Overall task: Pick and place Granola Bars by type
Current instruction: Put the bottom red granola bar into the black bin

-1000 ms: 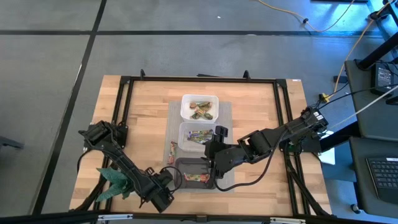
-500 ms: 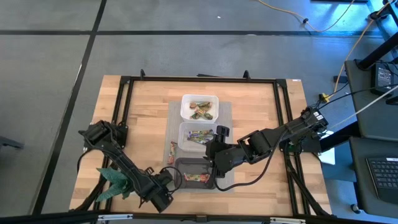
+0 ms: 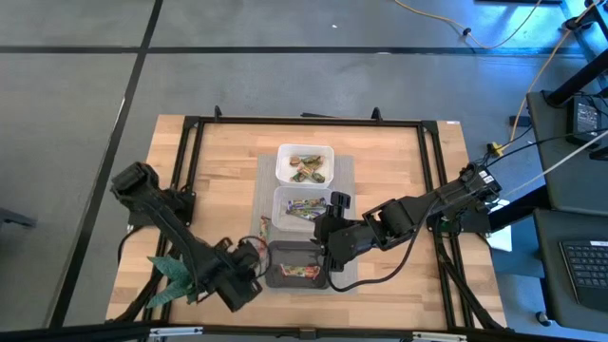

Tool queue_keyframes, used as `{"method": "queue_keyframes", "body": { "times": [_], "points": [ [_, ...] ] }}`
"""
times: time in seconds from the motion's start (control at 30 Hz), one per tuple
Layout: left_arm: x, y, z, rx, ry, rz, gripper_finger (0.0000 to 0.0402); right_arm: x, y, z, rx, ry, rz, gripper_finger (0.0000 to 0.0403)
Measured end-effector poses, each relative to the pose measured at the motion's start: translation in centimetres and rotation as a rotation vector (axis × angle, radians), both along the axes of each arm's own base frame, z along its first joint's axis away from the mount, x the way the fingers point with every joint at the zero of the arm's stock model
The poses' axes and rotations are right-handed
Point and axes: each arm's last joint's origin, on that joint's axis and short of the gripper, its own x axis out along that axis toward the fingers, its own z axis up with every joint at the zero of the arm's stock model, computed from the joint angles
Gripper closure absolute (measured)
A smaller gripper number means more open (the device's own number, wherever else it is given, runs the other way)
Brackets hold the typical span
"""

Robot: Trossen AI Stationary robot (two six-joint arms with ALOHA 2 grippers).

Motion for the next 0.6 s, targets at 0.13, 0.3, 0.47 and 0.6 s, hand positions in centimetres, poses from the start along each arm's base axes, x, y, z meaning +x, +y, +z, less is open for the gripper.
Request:
{"method": "queue_keyframes", "body": {
  "times": [0.13, 0.3, 0.47, 0.6],
  "points": [
    [0.2, 1.3, 2.8, 0.019, -0.158, -0.034, 0.0274, 0.0, 0.0, 0.0, 0.0, 0.0, 0.0, 0.0156],
    [1.9, 2.3, 5.5, 0.033, -0.358, -0.166, 0.0274, 0.0, 0.0, 0.0, 0.001, 0.0, 0.0, 0.0156],
    [5.0, 3.1, 6.7, 0.055, -0.516, -0.351, 0.0274, 0.0, 0.0, 0.0, 0.001, 0.0, 0.0, 0.0156],
    [6.6, 4.2, 6.1, 0.058, -0.506, -0.404, 0.0274, 0.0, 0.0, 0.0, 0.001, 0.001, 0.001, 0.0156]
  ]
}}
